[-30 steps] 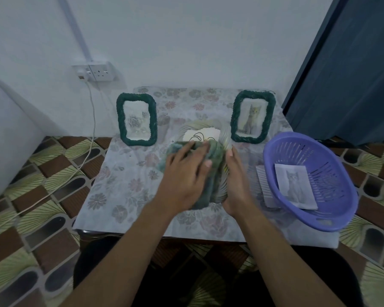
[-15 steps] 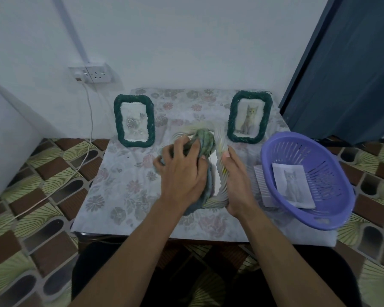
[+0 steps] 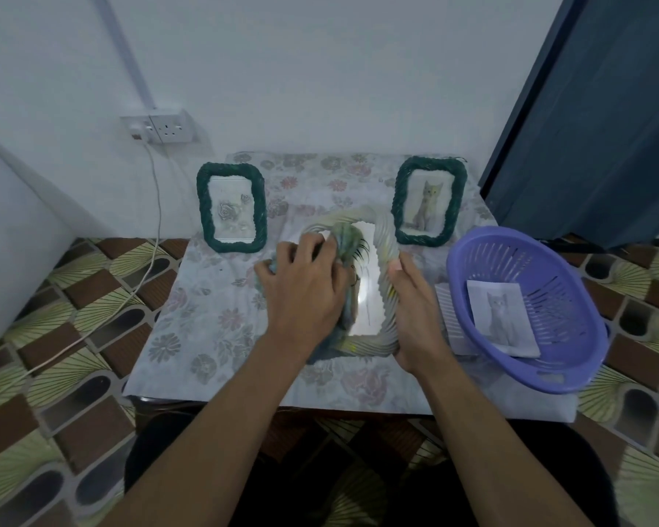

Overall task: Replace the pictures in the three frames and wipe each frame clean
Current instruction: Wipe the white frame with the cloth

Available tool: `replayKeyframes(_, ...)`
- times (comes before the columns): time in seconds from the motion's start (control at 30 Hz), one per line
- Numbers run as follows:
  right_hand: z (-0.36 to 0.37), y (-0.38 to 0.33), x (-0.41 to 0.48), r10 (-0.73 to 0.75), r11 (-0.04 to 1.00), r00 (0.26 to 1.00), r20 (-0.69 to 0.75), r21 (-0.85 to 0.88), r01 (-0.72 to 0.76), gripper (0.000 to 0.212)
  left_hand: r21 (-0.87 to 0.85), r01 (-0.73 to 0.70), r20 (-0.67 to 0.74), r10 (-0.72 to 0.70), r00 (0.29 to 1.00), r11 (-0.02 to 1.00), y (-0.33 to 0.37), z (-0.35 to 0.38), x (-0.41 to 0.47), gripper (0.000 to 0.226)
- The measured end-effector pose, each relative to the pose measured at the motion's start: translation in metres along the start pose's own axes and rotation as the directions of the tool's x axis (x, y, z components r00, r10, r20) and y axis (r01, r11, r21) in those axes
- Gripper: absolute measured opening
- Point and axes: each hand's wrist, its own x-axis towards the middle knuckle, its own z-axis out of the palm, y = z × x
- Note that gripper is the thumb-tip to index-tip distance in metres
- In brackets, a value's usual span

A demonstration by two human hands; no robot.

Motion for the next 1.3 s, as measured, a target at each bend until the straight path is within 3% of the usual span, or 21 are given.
replayKeyframes(0.13,-0.001,-0.001,0.004,-0.001,1.000,1.000,0.012,-0.003,0.001,0.033,-0.048,-0.028,-0.002,0.028,1.000,0.998,0.005,-0.002,-0.008,0.035)
replayKeyframes(0.27,-0.004,0.005,0.003,0.025,1.000,1.000,0.010,0.015,-0.025,0.047,-0.097,-0.191,-0.010,0.191,0.981,0.977,0.008,0.002,-0.036,0.033)
replayKeyframes(0.37,-0.004,0.008,0.001,0.015,0.999,1.000,-0.013,0.036,-0.014,0.064,-0.060,-0.225,-0.019,0.224,0.974,0.973,0.001,0.004,-0.036,0.033)
replayKeyframes(0.47,-0.002,0.006,0.001,-0.007,1.000,1.000,0.026,0.010,0.007,0.081,-0.015,-0.119,-0.002,0.119,0.993,0.993,-0.005,0.004,-0.021,0.034)
replayKeyframes(0.57,0.003,-0.004,-0.004,-0.004,1.000,1.000,-0.001,-0.002,0.004,0.057,0.025,0.028,0.017,-0.028,0.999,0.999,-0.007,0.004,-0.008,0.036)
replayKeyframes(0.73,-0.002,-0.001,-0.001,-0.003,1.000,1.000,-0.025,-0.001,0.003,0.049,-0.054,0.082,0.065,-0.079,0.995,0.995,0.001,0.004,-0.014,0.040)
replayKeyframes(0.8,-0.001,0.000,0.001,-0.013,1.000,1.000,-0.027,-0.014,0.012,0.049,-0.125,0.028,0.081,-0.018,0.997,0.992,0.008,0.003,-0.022,0.040)
replayKeyframes(0.9,-0.002,0.000,0.005,-0.014,1.000,0.999,-0.039,0.007,0.014,0.065,-0.218,-0.095,0.092,0.118,0.989,0.971,0.016,0.000,-0.039,0.036)
replayKeyframes(1.07,-0.004,-0.004,0.006,0.003,1.000,0.998,-0.055,0.030,-0.001,0.045,-0.291,-0.263,0.142,0.313,0.939,0.920,-0.003,0.006,-0.049,0.044)
replayKeyframes(1.2,0.000,0.000,0.003,-0.027,1.000,1.000,0.005,-0.010,0.027,0.073,-0.254,-0.136,0.213,0.192,0.958,0.958,-0.016,0.015,-0.034,0.058)
replayKeyframes(1.3,0.005,-0.002,-0.003,-0.004,1.000,1.000,0.026,-0.016,0.004,0.057,-0.242,0.018,0.222,0.037,0.974,0.970,-0.019,0.016,-0.012,0.064)
